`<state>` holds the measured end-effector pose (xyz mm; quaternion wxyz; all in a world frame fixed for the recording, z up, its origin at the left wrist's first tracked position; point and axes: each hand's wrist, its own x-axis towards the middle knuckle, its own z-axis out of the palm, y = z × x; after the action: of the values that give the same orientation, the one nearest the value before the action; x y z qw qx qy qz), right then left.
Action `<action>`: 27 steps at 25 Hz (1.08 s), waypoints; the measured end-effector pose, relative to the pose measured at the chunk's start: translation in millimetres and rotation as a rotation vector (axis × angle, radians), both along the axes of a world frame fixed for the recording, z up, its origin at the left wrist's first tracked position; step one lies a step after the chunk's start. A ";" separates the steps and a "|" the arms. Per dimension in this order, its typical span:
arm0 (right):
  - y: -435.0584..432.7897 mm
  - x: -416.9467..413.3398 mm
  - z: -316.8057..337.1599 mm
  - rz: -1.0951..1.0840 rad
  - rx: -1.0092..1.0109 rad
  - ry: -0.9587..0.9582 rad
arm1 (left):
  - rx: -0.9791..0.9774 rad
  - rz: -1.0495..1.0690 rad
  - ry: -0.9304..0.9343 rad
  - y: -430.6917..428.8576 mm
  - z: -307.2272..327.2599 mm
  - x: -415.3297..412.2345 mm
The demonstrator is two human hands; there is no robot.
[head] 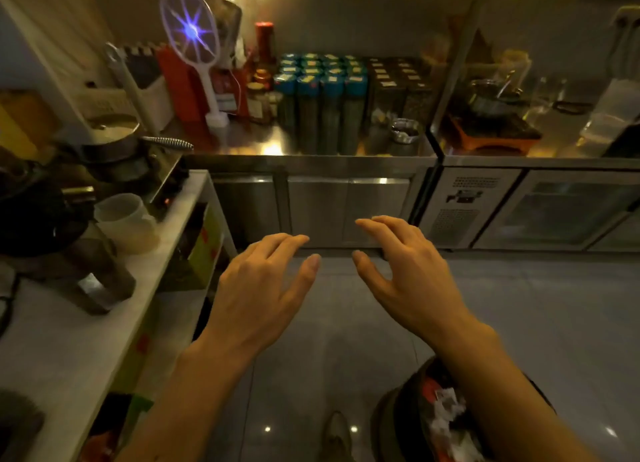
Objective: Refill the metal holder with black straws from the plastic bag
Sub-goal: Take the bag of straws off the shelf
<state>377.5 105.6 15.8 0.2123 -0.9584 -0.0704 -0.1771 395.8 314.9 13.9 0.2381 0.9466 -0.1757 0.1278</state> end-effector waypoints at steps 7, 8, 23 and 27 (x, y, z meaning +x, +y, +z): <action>-39.9 148.4 39.3 0.023 0.089 -0.154 | 0.036 0.036 -0.063 -37.1 37.0 145.6; -43.0 167.3 46.1 0.025 0.089 -0.170 | 0.037 0.029 -0.076 -40.0 43.1 164.5; -24.7 477.9 109.1 -0.051 0.071 -0.220 | -0.082 -0.086 -0.196 -14.2 68.0 480.9; -16.2 554.5 123.5 -0.090 0.011 -0.239 | -0.088 -0.100 -0.241 -6.4 80.6 565.6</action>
<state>932.0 89.4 139.3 0.1996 -0.9314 -0.0512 -0.2999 961.4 308.4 94.5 0.2624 0.9032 -0.2444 0.2360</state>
